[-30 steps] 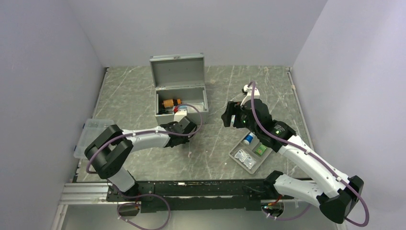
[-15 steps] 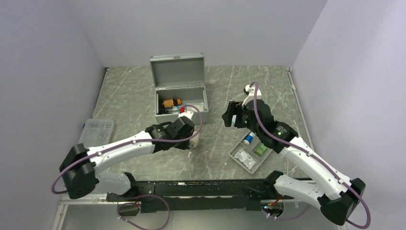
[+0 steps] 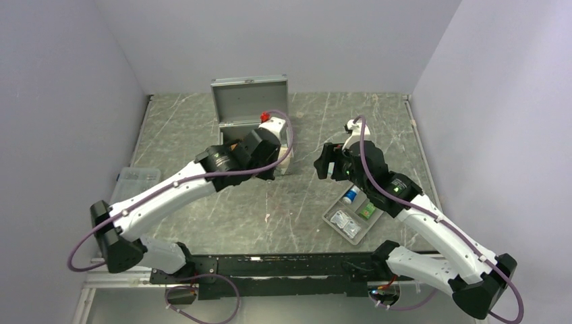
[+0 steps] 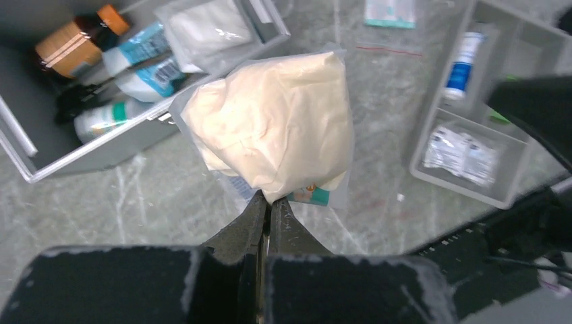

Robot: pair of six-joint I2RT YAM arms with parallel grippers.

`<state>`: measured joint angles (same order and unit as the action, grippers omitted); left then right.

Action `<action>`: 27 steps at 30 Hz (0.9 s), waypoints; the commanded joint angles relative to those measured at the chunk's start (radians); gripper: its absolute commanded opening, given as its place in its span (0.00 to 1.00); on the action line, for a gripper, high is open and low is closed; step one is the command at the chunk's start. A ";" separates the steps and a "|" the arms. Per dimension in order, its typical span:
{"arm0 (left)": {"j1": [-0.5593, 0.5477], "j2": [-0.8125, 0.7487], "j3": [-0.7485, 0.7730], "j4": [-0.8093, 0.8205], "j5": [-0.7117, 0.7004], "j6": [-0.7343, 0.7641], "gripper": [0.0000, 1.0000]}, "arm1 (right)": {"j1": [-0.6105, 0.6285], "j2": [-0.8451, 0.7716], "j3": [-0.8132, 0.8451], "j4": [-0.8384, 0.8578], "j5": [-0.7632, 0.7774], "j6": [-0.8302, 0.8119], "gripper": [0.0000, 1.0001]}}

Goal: Organize the medicine kit

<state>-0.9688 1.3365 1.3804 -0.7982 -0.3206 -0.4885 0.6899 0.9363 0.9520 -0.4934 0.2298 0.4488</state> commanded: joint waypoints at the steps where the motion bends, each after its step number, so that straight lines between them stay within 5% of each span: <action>1: 0.059 0.110 0.093 -0.020 -0.058 0.103 0.00 | 0.002 -0.038 0.031 -0.015 0.023 -0.018 0.79; 13: 0.284 0.345 0.197 0.083 0.042 0.173 0.00 | 0.001 -0.081 -0.010 -0.024 0.024 -0.012 0.79; 27: 0.360 0.612 0.331 0.115 0.159 0.200 0.01 | 0.002 -0.083 -0.045 -0.022 0.034 0.007 0.79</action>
<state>-0.6086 1.9285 1.6470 -0.7090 -0.2058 -0.3038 0.6899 0.8661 0.9157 -0.5232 0.2352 0.4488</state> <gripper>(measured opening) 0.022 0.787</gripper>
